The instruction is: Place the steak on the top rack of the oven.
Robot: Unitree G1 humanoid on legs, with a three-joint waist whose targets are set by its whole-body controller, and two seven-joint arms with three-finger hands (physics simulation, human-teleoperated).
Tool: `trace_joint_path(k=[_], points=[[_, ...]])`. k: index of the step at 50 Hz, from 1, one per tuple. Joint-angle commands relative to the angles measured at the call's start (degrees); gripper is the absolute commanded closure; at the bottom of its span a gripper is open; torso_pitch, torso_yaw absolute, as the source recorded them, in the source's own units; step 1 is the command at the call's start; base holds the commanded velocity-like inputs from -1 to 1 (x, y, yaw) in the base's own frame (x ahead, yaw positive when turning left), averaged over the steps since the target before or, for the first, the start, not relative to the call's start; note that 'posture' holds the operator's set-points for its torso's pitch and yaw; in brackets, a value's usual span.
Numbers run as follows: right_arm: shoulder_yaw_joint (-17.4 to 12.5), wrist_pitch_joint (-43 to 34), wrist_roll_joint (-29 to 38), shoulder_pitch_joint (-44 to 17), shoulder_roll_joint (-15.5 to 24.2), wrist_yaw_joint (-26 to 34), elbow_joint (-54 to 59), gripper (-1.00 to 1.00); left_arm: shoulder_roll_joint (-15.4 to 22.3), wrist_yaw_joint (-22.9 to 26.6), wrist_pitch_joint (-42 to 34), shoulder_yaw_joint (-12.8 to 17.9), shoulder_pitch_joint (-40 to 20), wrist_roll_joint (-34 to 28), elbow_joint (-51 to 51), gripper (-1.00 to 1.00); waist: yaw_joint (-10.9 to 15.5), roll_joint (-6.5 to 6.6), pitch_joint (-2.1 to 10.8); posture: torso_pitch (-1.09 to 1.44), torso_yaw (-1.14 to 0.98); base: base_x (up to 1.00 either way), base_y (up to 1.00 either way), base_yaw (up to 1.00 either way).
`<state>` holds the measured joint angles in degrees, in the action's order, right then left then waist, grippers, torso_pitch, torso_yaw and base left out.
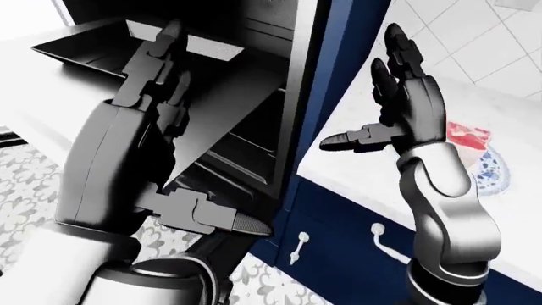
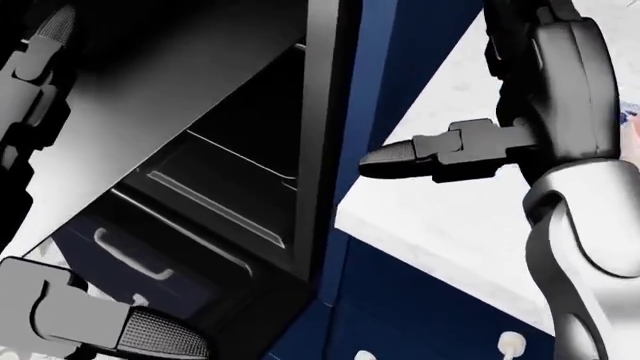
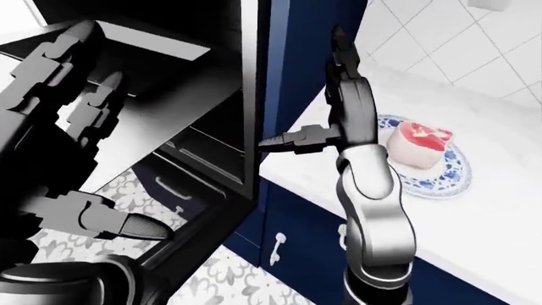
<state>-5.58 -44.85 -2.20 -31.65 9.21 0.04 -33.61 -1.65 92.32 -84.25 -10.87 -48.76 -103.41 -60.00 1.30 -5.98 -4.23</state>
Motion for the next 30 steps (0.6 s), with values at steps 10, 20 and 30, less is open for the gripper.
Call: trace_joint_path(k=[10,20,30], points=[[-7.0,-3.4,2.5,-0.9,8.7,2.3,-4.1,-1.0,1.4,0.2,-1.1,-1.3,-1.0,-0.3,0.0,-1.0,0.0,1.93,2.17,0.0,0.0,0.0,0.0,0.0],[-14.5,-7.0,9.3,-5.4,24.3,12.7,3.8,-1.0,-0.8,0.2,3.6,2.8,-2.1,2.1,0.0,-1.0,0.0,1.16,1.9,0.0,0.0,0.0,0.0,0.0],[-16.1,-3.0,14.8,-3.6,29.7,17.4,11.6,-1.0,-0.9,0.1,4.2,3.7,-2.2,3.3,0.0,-1.0,0.2,0.82,1.86,0.0,0.0,0.0,0.0,0.0]])
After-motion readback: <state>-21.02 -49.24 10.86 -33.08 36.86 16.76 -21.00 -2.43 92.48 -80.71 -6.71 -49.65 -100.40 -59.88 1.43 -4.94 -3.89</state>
